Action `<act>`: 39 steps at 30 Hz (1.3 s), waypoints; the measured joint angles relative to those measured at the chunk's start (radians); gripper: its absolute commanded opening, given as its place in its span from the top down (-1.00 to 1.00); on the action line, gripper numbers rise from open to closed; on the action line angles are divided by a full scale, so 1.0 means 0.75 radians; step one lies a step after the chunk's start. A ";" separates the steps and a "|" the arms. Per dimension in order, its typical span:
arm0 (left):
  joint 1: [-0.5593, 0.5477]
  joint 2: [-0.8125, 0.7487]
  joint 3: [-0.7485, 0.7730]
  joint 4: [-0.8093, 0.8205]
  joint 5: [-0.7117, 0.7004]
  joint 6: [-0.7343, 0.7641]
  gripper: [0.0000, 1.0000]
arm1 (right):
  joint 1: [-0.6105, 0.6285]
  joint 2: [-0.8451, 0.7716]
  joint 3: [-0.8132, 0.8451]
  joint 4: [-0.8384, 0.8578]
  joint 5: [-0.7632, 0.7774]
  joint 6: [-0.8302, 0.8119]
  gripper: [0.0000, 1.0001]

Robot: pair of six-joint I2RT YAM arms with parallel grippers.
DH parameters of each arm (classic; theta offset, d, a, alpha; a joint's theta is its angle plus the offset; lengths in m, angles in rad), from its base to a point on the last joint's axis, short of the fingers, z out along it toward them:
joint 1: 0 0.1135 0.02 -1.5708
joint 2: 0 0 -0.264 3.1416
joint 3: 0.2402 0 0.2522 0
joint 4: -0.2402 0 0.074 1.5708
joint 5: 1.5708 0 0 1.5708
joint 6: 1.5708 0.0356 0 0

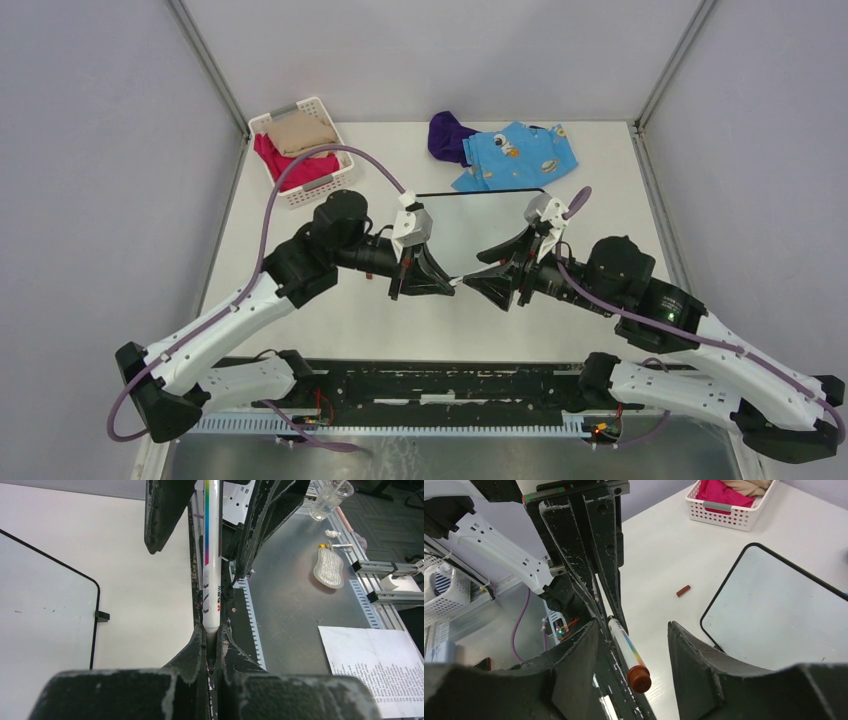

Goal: Write a sentence on the whiteboard
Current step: Adjust the whiteboard marker.

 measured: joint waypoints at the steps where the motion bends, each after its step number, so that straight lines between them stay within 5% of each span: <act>1: 0.000 0.001 0.011 -0.023 -0.001 0.007 0.96 | 0.000 0.006 0.000 -0.001 -0.010 0.008 -0.09; 10: -0.025 -0.005 0.073 -0.149 -0.013 0.097 0.96 | -0.013 0.076 0.049 -0.036 -0.084 0.031 0.03; 17: -0.046 -0.003 0.078 -0.209 -0.044 0.128 0.96 | -0.029 0.094 0.050 -0.043 -0.146 0.049 0.32; 26: -0.057 0.002 0.084 -0.249 -0.084 0.183 0.96 | -0.065 0.122 0.066 -0.074 -0.207 0.053 0.23; 32: -0.061 -0.002 0.086 -0.271 -0.114 0.209 0.96 | -0.089 0.132 0.081 -0.091 -0.254 0.045 0.35; 39: -0.061 -0.002 0.086 -0.278 -0.121 0.213 0.96 | -0.099 0.132 0.080 -0.092 -0.306 0.045 0.15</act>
